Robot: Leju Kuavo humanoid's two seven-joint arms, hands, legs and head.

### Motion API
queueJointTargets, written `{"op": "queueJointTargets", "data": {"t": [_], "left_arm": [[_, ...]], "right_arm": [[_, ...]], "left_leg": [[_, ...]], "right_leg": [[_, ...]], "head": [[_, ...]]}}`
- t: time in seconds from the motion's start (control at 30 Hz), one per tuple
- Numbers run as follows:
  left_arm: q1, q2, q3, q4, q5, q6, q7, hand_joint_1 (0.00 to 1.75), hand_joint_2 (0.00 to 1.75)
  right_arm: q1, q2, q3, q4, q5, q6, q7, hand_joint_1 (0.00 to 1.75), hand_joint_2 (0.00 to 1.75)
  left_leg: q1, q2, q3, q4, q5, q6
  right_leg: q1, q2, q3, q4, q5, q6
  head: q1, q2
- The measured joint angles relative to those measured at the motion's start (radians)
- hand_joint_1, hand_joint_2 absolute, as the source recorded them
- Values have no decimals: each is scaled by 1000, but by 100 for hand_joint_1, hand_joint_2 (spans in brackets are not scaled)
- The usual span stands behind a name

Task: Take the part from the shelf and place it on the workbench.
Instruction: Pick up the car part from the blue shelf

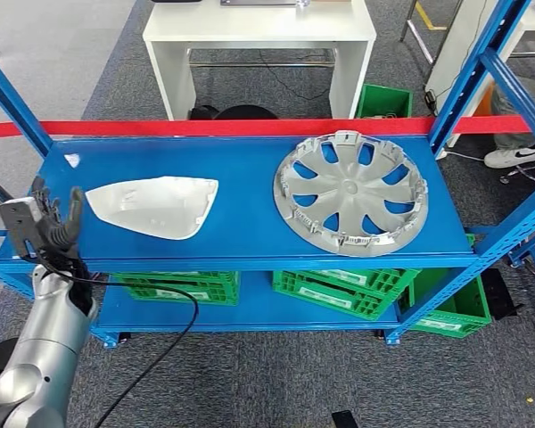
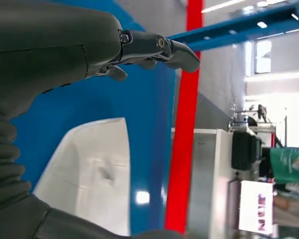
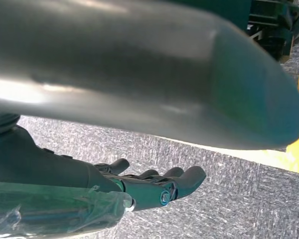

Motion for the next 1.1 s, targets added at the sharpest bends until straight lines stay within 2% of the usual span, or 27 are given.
{"op": "queueJointTargets", "data": {"t": [0.13, 0.27, 0.33, 0.47, 0.57, 0.63, 0.73, 0.83, 0.97, 1.1], "left_arm": [[-42, 3, 48, 31, 67, 25, 6, 0, 0], [-70, 5, 73, 55, 79, 32, 6, 0, 175], [-82, 5, 82, 70, 97, 16, 18, 0, 175], [-114, 19, 105, 111, 181, -74, 71, 0, 175], [-139, 44, 104, 137, 155, -88, 66, 0, 175], [-149, 62, 83, 146, 63, -29, 51, 0, 175], [-162, 98, 11, 154, -157, 143, 50, 0, 175], [-174, 128, -58, 162, -276, 235, 68, 0, 175], [-186, 175, -166, 193, -569, 387, 179, 0, 175], [-197, 229, -297, 240, -885, 426, 318, 0, 175]], "right_arm": [[-1, 0, -6, 0, 12, 0, 8, 0, 0], [-3, 0, -7, 0, 16, 0, 10, 0, 0], [-3, 0, -8, 0, 17, 0, 11, 0, 0], [-5, 0, -8, 0, 21, 3, 12, 0, 0], [-5, 0, -12, 0, 24, 6, 12, 0, 0], [-4, 0, -14, 0, 26, 10, 9, 0, 0], [-2, 0, -15, 0, 34, 16, 8, 0, 0], [-2, 0, -17, 0, 38, 19, 8, 0, 0], [-2, 0, -19, 0, 49, 23, 15, 0, 0], [-4, 0, -21, 0, 67, 31, 22, 0, 0]], "left_leg": [[0, 0, 0, 0, 0, 0], [0, 0, 0, 0, 0, 0], [0, 0, 0, 0, 0, 0], [0, 0, 0, 0, 0, 0], [0, 0, 0, 0, 0, 0], [0, 0, 0, 0, 0, 0], [0, 0, 0, 0, 0, 0], [0, 0, 0, 0, 0, 0], [0, 0, 0, 0, 0, 0], [0, 0, 1, 0, 1, 0]], "right_leg": [[0, 0, 0, 0, 0, 0], [0, 0, 0, 0, 0, 0], [0, 0, 0, 0, 0, 0], [0, 0, 1, 0, 0, 0], [0, 0, 0, 0, 0, 0], [0, 0, 0, 0, 0, 0], [0, 0, 0, 0, 0, 0], [0, 0, 1, 0, 0, 0], [0, 0, 1, 0, 0, 0], [0, 0, 1, 0, 0, 0]], "head": [[0, 0], [0, 0], [0, 0], [0, 0], [0, 0], [0, 0], [0, 0], [0, 0], [0, 0], [0, 0]]}}
